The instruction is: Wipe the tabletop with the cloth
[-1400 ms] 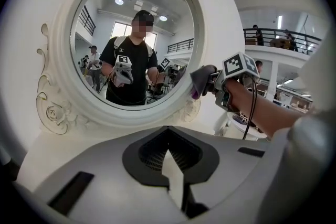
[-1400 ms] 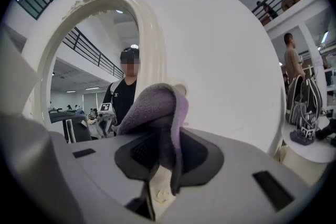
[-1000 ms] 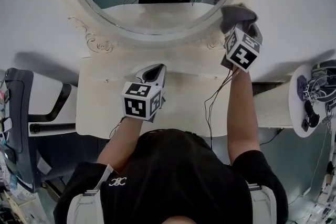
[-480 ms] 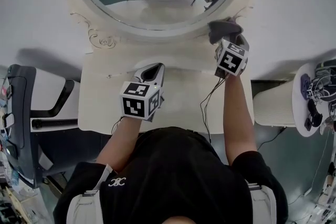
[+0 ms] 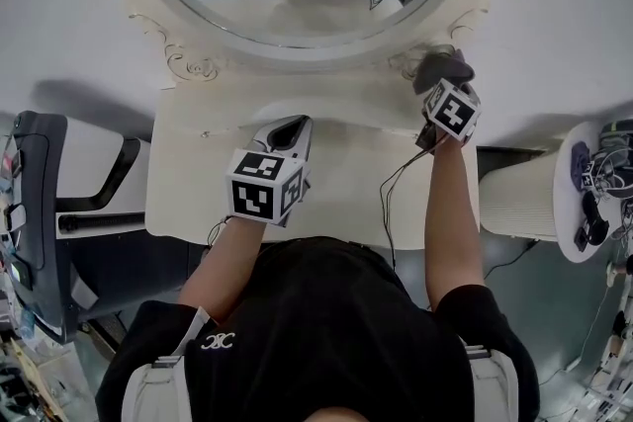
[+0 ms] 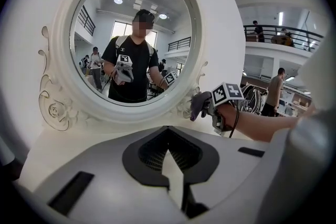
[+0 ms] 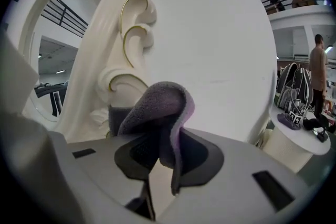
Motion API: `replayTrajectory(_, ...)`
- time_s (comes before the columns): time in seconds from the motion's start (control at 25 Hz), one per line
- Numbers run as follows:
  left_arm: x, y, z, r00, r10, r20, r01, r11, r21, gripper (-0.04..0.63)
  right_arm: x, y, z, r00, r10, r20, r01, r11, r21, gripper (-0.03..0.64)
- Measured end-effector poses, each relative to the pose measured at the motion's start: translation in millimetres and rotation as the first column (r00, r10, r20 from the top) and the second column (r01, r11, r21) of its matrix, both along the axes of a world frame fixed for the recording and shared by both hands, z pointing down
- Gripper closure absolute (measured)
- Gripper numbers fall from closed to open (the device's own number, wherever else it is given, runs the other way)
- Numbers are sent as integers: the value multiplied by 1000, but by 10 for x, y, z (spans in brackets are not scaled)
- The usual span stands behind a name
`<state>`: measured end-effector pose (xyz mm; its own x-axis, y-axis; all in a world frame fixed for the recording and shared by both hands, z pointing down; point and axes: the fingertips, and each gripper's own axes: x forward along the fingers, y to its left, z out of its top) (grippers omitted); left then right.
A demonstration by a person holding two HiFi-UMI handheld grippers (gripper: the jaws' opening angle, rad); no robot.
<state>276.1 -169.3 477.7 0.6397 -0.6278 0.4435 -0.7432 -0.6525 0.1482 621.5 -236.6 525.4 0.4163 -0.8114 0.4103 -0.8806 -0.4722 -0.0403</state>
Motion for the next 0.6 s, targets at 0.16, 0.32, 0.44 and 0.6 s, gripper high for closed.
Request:
replayTrajectory(0.16, -59, -21, 12, 1000, -16, 4, 16, 1000, -5, 594, -191, -81, 283, 999, -32, 41, 34, 998, -50, 529)
replayTrajectory(0.32, -121, -42, 10, 1000, -26, 7, 26, 1000, -5, 594, -309, -123, 487, 996, -40, 84, 48, 994, -94, 529)
replayTrajectory(0.44, -150, -72, 10, 1000, -29, 7, 29, 1000, -5, 595, -436, -118, 523, 993, -58, 100, 68, 992, -103, 529)
replayTrajectory(0.6, -132, -102, -22, 1000, -22, 0, 22, 1000, -1, 594, -712, -80, 490, 987, -105, 119, 114, 990, -78, 529)
